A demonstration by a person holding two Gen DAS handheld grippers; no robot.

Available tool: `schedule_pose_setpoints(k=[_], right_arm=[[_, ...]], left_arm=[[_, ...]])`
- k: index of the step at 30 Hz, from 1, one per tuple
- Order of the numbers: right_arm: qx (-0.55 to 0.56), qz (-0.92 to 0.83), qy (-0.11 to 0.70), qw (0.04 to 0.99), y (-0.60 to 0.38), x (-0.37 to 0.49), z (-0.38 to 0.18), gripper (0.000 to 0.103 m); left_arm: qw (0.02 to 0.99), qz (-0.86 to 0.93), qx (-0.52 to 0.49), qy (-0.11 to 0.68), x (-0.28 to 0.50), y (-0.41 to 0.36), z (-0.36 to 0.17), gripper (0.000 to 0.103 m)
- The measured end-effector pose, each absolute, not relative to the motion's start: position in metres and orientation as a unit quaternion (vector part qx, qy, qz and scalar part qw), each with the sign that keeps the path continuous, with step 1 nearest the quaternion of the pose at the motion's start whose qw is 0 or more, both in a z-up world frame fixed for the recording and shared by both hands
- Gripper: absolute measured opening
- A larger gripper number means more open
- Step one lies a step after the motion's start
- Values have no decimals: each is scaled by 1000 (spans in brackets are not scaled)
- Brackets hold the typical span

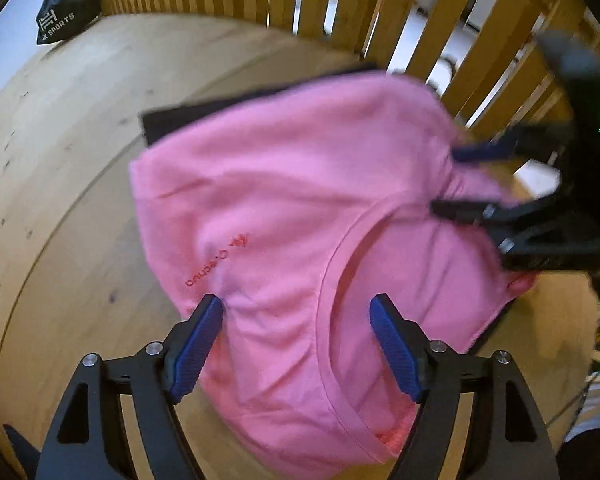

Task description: Fold clothes

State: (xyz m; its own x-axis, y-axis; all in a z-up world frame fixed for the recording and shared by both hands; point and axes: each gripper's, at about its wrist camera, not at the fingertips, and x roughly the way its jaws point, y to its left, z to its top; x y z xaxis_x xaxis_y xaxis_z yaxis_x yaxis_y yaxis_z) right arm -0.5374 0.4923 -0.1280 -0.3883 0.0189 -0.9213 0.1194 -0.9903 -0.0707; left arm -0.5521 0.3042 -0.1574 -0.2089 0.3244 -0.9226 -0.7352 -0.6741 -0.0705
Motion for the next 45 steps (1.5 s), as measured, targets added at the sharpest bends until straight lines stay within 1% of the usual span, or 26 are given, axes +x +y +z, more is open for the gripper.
schedule_pose_setpoints(k=[1,3,6,8,10,14,19,24,28,31,33,34,40,45], right_arm=[[549,-833,68,28,494,-542,-129,62],[546,-835,73,23,500,-553,-130,68],[541,-837,74,29,507,-572,-131,69],[539,-839,62,38,509,-582,-133,69],[538,-840,53,47,509,-590,-134,69],[539,-838,59,59,487,-601,-135,69],[546,-834,61,47,482,-603,-136,69],[533,-844,58,26,470,-603,-123,69],[479,-876,46,11,453,-569,-92,71],[467,-882,59,14,430,-534,-78,71],[461,-884,73,9,414,-506,-69,71],[459,-885,73,3,409,-493,-65,71],[444,-896,27,-1,384,-405,-40,71],[421,-907,15,13,357,-331,-24,71]], left_arm=[[348,757,-517,194,-553,303,-158,82],[340,765,-515,184,-558,300,-159,86],[328,774,-511,178,-568,294,-159,92],[322,779,-511,168,-577,286,-159,94],[315,782,-515,156,-581,274,-159,94],[313,788,-509,145,-581,254,-159,95],[304,788,-516,144,-579,239,-154,95],[279,805,-513,105,-576,211,-142,95],[259,836,-478,77,-548,176,-114,95],[260,839,-474,64,-516,149,-96,97],[264,835,-479,60,-529,190,-104,100],[264,836,-478,64,-522,193,-104,100],[269,844,-453,97,-430,190,-64,101],[287,855,-426,73,-342,153,-40,102]])
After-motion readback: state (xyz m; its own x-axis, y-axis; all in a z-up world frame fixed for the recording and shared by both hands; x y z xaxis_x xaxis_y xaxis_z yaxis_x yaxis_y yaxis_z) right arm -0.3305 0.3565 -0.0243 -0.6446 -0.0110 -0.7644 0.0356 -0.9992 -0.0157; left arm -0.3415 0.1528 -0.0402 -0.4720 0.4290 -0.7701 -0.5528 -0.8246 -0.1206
